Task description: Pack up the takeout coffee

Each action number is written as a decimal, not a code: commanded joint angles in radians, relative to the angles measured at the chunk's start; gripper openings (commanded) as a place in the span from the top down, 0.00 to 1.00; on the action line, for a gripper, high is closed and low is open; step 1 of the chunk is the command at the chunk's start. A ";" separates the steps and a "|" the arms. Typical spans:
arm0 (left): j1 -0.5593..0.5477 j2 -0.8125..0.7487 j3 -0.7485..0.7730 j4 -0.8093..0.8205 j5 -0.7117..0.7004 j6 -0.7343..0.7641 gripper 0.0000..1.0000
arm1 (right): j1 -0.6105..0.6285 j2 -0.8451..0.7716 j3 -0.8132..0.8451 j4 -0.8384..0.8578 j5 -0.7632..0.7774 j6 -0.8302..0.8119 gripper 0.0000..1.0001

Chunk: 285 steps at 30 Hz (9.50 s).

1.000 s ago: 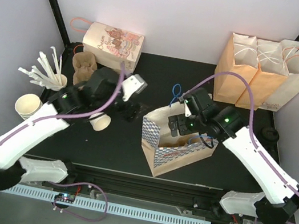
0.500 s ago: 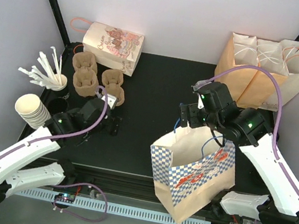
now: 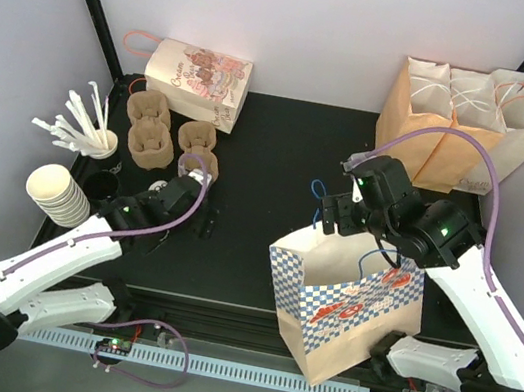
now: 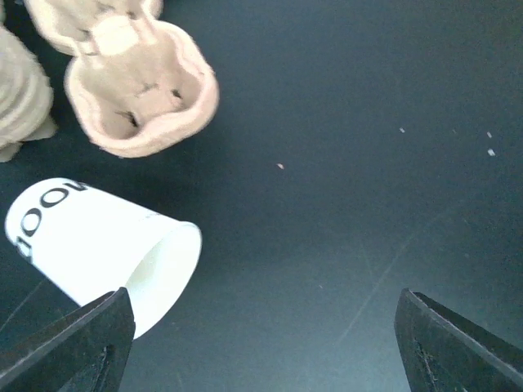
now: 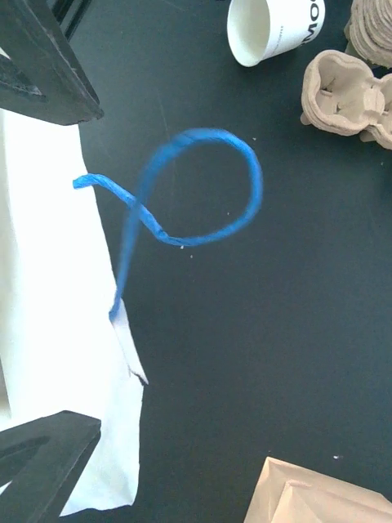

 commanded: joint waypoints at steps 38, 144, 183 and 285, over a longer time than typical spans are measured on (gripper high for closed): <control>-0.595 0.375 0.622 0.304 0.468 0.223 0.30 | 0.004 -0.037 -0.016 0.041 0.028 0.015 0.01; 0.052 0.254 0.051 -0.053 -0.300 0.019 0.01 | -0.136 -0.385 -0.463 0.412 -0.170 0.098 0.00; -0.013 0.672 0.353 -0.464 -0.378 -0.167 0.98 | -0.135 -0.399 -0.542 0.404 -0.204 0.014 0.00; -0.010 -0.037 0.089 -0.087 0.677 0.050 0.01 | -1.460 0.192 -0.743 0.429 -0.001 0.322 0.01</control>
